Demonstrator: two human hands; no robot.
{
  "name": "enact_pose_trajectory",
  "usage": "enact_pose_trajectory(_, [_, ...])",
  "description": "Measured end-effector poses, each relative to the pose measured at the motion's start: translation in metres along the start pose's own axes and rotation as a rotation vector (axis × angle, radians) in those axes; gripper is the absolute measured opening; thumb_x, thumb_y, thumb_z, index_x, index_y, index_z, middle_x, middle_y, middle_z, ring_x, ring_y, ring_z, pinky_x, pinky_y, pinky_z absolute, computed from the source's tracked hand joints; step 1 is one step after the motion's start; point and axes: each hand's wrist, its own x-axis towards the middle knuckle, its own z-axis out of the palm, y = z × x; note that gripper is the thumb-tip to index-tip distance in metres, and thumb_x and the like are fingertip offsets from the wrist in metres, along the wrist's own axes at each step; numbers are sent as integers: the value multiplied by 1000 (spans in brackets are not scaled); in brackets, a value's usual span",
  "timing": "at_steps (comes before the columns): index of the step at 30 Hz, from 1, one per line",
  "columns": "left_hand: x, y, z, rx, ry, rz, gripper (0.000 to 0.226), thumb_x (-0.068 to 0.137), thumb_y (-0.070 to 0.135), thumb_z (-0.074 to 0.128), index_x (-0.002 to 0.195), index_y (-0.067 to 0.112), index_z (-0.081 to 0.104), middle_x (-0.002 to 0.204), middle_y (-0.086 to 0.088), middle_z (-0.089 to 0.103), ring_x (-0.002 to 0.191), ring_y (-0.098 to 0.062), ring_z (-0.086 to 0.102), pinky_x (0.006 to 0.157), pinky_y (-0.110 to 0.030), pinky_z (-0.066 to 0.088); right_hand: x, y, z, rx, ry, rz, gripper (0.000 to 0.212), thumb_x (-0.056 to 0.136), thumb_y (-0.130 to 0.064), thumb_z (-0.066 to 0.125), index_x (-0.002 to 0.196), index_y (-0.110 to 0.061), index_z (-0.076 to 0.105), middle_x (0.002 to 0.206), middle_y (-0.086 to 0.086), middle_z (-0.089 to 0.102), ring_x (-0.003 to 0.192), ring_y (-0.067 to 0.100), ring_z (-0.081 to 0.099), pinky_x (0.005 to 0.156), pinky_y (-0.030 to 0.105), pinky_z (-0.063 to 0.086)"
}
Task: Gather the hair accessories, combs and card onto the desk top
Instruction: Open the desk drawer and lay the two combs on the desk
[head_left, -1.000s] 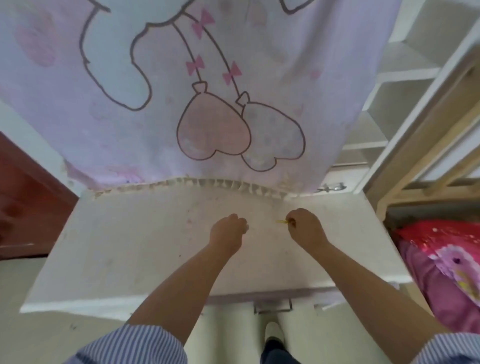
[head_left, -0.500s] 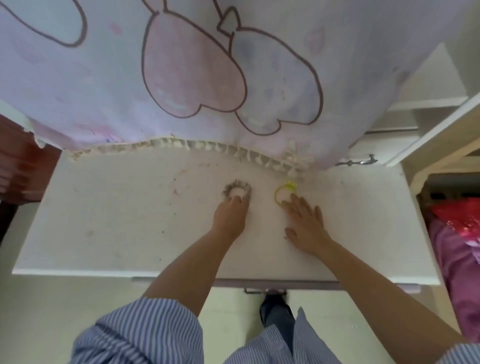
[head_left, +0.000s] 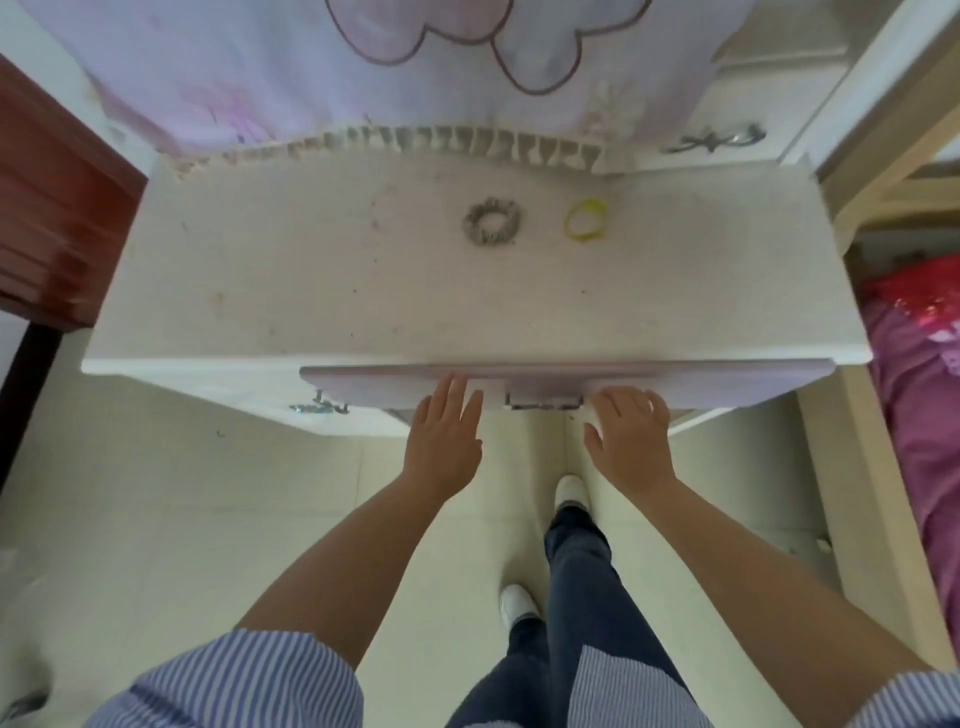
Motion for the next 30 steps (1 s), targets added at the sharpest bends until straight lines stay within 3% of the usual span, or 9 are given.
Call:
enact_pose_trajectory(5, [-2,-11,17,-41,98,-67,64,88,19,58,142,4,26,153,-20,22,143,-35,15,115,-46,23,7,-17,49,-111,-113,-72,51,48,-18,85,96,-5,71,90,10,77,86,24,73,76,44,59])
enact_pose_trajectory(8, [-3,-12,26,-69,248,-43,69,67,7,78,127,-6,48,135,-32,47,127,-49,40,99,-58,40,17,-33,63,-220,-143,-17,35,70,-14,47,94,-14,73,89,0,78,90,14,72,73,24,58])
enact_pose_trajectory(11, [-14,-10,38,-109,258,-100,67,74,5,73,132,-6,41,140,-34,38,132,-50,31,105,-59,33,17,-37,62,-161,-315,104,46,76,-6,26,98,-11,66,96,7,71,100,23,63,90,33,42])
enact_pose_trajectory(14, [-23,-13,35,-76,257,-126,64,80,7,67,135,-5,36,143,-33,34,135,-48,27,108,-58,27,5,-33,65,-179,-242,82,34,81,4,33,102,-1,60,102,17,66,105,28,56,92,37,22])
enact_pose_trajectory(17, [-29,-20,31,-31,243,-108,51,83,11,66,128,-1,46,133,-30,49,128,-44,41,108,-55,30,-37,-37,61,-169,-295,34,22,77,-8,60,99,-9,63,99,9,70,101,23,61,90,32,40])
enact_pose_trajectory(19, [-38,-22,30,-2,227,-12,29,77,6,71,102,-4,61,100,-28,66,95,-42,62,90,-51,47,-63,-40,55,-204,-327,4,30,51,-20,78,80,-15,71,78,-1,75,80,13,70,73,24,46])
enact_pose_trajectory(22, [-50,-22,27,-31,126,90,19,70,2,78,79,-6,63,72,-26,67,64,-39,64,58,-40,53,-90,-39,51,-135,-320,-33,43,40,-20,82,81,-13,73,80,0,76,76,16,72,60,21,52])
enact_pose_trajectory(27, [-51,-18,30,-25,112,98,26,55,1,87,68,-2,64,59,-21,67,52,-34,63,46,-32,52,-100,-28,43,-81,-22,-142,47,51,-2,73,97,-7,69,102,14,73,98,29,68,82,39,37])
enact_pose_trajectory(30, [-51,-16,33,-9,126,100,36,39,5,93,59,1,63,50,-16,64,42,-29,62,37,-26,49,-81,-19,34,-123,-53,-60,45,54,-8,75,99,-6,68,97,13,74,94,28,67,86,41,43])
